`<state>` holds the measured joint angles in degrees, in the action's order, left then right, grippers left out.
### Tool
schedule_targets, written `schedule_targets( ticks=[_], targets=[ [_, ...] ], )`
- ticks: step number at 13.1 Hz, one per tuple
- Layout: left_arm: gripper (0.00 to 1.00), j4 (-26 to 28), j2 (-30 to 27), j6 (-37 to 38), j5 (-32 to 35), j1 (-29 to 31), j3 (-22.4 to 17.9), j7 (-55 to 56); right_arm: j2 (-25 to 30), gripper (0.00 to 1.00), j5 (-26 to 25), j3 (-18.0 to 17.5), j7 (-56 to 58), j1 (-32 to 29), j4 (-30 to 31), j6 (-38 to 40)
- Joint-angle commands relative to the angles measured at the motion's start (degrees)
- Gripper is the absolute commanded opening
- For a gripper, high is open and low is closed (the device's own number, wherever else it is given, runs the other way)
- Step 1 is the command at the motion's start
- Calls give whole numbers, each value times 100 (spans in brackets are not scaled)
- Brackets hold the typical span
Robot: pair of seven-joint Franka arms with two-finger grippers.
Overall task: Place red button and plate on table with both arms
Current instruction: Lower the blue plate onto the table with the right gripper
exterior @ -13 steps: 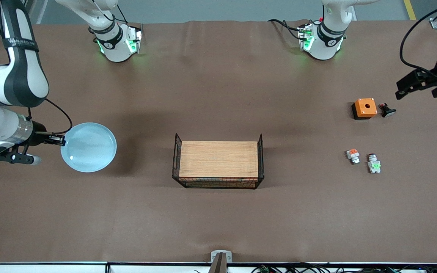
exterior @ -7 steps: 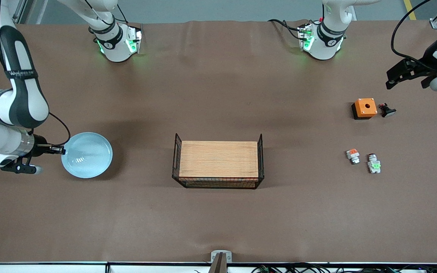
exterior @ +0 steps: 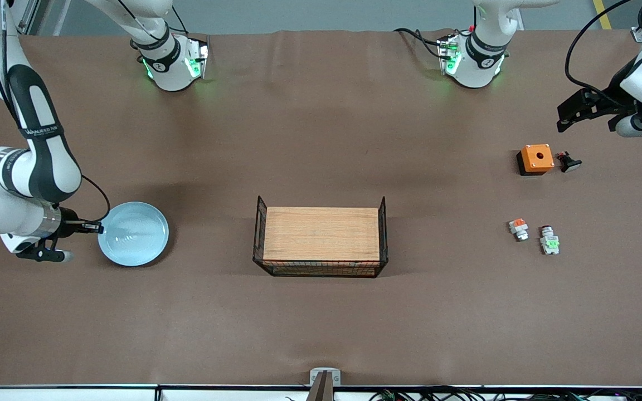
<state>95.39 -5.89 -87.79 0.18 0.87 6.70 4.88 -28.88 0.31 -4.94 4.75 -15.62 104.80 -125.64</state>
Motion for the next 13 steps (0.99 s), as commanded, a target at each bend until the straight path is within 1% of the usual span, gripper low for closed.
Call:
schedule_targets(
  ticks=[1, 5, 6, 7, 8, 9, 10, 11, 13],
  targets=[
    [100, 58, -44, -36, -71, -26, 33, 109, -240, 0, 101, -112, 359, -239, -48, -267],
    [100, 50, -44, 60, -71, -8, 15, 118, -592, 1, 101, -121, 404, -354, -48, -715],
    [100, 50, -44, 60, -71, 9, 15, 118, -644, 3, 101, -121, 404, -345, -48, -794],
    [100, 50, -44, 60, -71, 9, 15, 118, -697, 7, 101, -121, 404, -345, -48, -856],
    [100, 50, -35, 52, -71, 18, 15, 118, -698, 26, 101, -121, 395, -328, -48, -857],
    [100, 41, -27, 17, -71, 18, 15, 153, -689, 72, 101, -121, 360, -310, -56, -822],
    [100, 41, 0, -27, -71, 9, 15, 188, -619, 99, 101, -121, 316, -293, -48, -778],
    [100, 41, 8, -54, -71, 9, 15, 197, -497, 100, 101, -138, 316, -266, -56, -603],
    [100, 32, 9, -72, -71, 9, 15, 197, 56, 100, 101, -156, 177, -196, -74, -68]
  ],
)
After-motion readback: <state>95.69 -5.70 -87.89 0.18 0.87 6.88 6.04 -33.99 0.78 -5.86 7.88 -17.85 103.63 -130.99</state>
